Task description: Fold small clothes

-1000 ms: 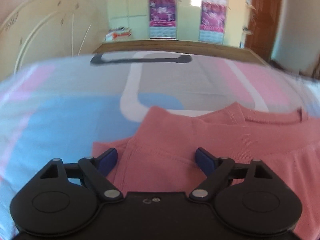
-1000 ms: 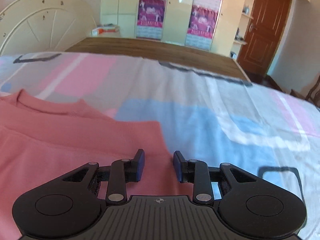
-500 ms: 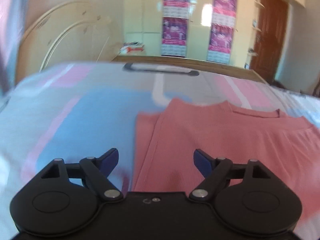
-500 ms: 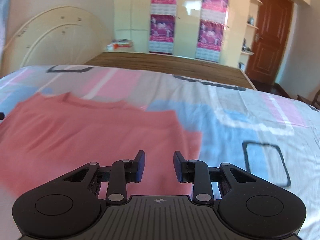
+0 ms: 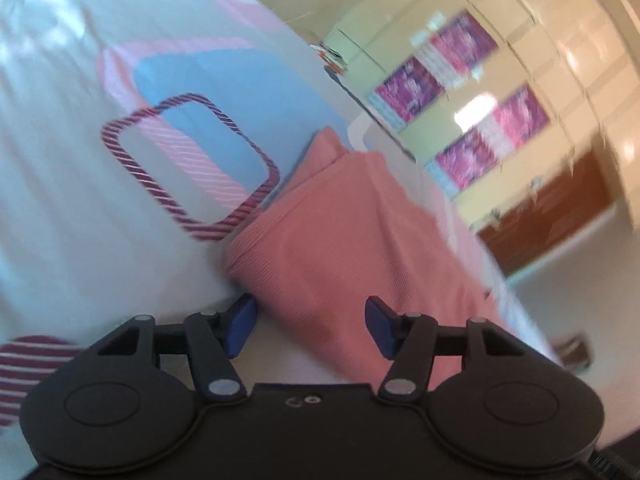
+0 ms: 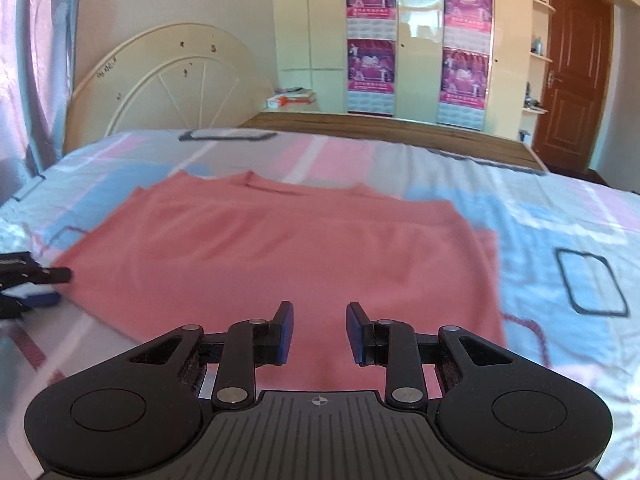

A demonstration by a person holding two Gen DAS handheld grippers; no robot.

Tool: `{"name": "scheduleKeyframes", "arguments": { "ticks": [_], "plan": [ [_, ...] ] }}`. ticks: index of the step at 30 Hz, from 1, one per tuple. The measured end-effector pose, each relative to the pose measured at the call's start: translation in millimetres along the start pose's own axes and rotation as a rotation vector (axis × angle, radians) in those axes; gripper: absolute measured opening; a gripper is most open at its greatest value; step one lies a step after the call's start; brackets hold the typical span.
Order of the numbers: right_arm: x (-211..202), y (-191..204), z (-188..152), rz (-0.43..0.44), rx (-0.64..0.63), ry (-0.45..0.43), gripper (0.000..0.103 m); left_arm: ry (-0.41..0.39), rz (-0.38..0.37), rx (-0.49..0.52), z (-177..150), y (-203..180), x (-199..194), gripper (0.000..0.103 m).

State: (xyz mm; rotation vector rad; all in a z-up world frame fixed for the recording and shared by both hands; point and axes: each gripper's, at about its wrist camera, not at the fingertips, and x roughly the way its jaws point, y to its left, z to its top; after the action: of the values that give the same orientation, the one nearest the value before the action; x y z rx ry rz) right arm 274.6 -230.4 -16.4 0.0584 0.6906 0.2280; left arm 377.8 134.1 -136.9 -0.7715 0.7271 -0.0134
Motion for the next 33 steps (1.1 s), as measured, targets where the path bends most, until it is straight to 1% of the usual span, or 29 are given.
{"name": "scheduleKeyframes", "arguments": {
  "ticks": [1,2,4,5,6,7,8,9,11,12,14,15,16,17,19,21,22,23,25,26,27,29,31,32,33],
  "plan": [
    [5.8,3.3,6.2,0.012,0.008,-0.001,0.01,-0.008,-0.013,-0.031,1.8,1.3,7.1,0.057],
    [13.2,5.7,12.7,0.028,0.019,0.001,0.008,-0.022,-0.031,-0.066,4.8,3.0,13.3,0.057],
    [29.5,12.8,24.1,0.046,0.024,0.004,0.007,-0.045,-0.049,-0.121,6.6,6.0,23.3,0.057],
    [38.9,14.5,30.7,0.057,0.022,0.009,0.007,-0.051,-0.054,-0.144,9.2,7.2,28.6,0.05],
    [47.8,17.4,35.6,0.068,0.018,0.015,0.006,-0.048,-0.046,-0.163,12.0,7.7,36.4,0.038],
    [56.2,21.2,39.6,0.075,0.009,0.022,0.006,-0.048,-0.037,-0.178,14.7,9.0,41.6,0.033],
    [65.9,24.2,43.7,0.081,-0.003,0.028,0.006,-0.048,-0.031,-0.193,17.2,10.9,46.9,0.022],
    [75.0,26.7,46.4,0.088,-0.01,0.036,0.006,-0.049,-0.02,-0.211,19.9,13.9,51.8,0.013],
    [93.3,30.9,50.1,0.098,-0.022,0.056,0.006,-0.056,-0.029,-0.263,20.7,19.3,54.6,0.01],
    [101.1,31.6,49.9,0.102,-0.027,0.065,0.006,-0.065,-0.03,-0.266,19.9,18.1,52.8,0.01],
    [112.4,32.2,48.6,0.111,-0.035,0.073,0.006,-0.096,-0.029,-0.227,15.5,11.9,44.3,0.009],
    [116.2,30.3,46.5,0.113,-0.036,0.074,0.006,-0.109,-0.037,-0.217,12.0,11.2,40.5,0.011],
    [122.0,29.0,44.5,0.116,-0.033,0.082,0.006,-0.111,-0.025,-0.211,9.5,10.8,39.1,0.013],
    [129.8,27.5,41.6,0.117,-0.033,0.102,0.006,-0.104,0.004,-0.216,7.5,11.5,40.8,0.02],
    [142.0,24.4,35.0,0.112,-0.031,0.135,0.006,-0.11,-0.021,-0.251,5.8,16.0,43.1,0.025],
    [142.6,22.5,34.8,0.118,-0.022,0.124,0.006,-0.118,-0.056,-0.263,8.4,15.6,44.6,0.046],
    [140.3,22.2,36.2,0.124,-0.018,0.113,0.006,-0.119,-0.061,-0.247,9.2,11.3,45.1,0.049],
    [138.1,22.3,37.3,0.131,-0.017,0.098,0.006,-0.118,-0.051,-0.224,11.2,5.7,47.9,0.045],
    [139.6,25.8,37.6,0.135,-0.036,0.1,0.006,-0.099,-0.03,-0.184,14.0,-2.6,56.0,0.005],
    [143.5,27.9,36.5,0.128,-0.052,0.119,0.006,-0.091,-0.009,-0.18,15.2,-3.9,59.2,0.007],
    [146.9,29.4,35.5,0.119,-0.067,0.133,0.006,-0.113,0.007,-0.18,15.5,-5.7,56.7,0.007],
    [145.9,31.9,37.5,0.103,-0.095,0.134,0.006,-0.144,0.02,-0.146,14.4,-10.9,49.7,0.007],
    [139.5,33.0,39.6,0.114,-0.105,0.096,0.006,-0.139,0.02,-0.131,11.4,-7.8,45.2,0.007],
    [141.1,32.3,38.8,0.122,-0.103,0.104,0.007,-0.131,0.032,-0.126,11.0,-6.8,47.4,0.007],
    [148.4,32.6,36.1,0.115,-0.11,0.145,0.006,-0.12,0.037,-0.133,10.0,-3.6,49.0,0.007]
  ]
}}
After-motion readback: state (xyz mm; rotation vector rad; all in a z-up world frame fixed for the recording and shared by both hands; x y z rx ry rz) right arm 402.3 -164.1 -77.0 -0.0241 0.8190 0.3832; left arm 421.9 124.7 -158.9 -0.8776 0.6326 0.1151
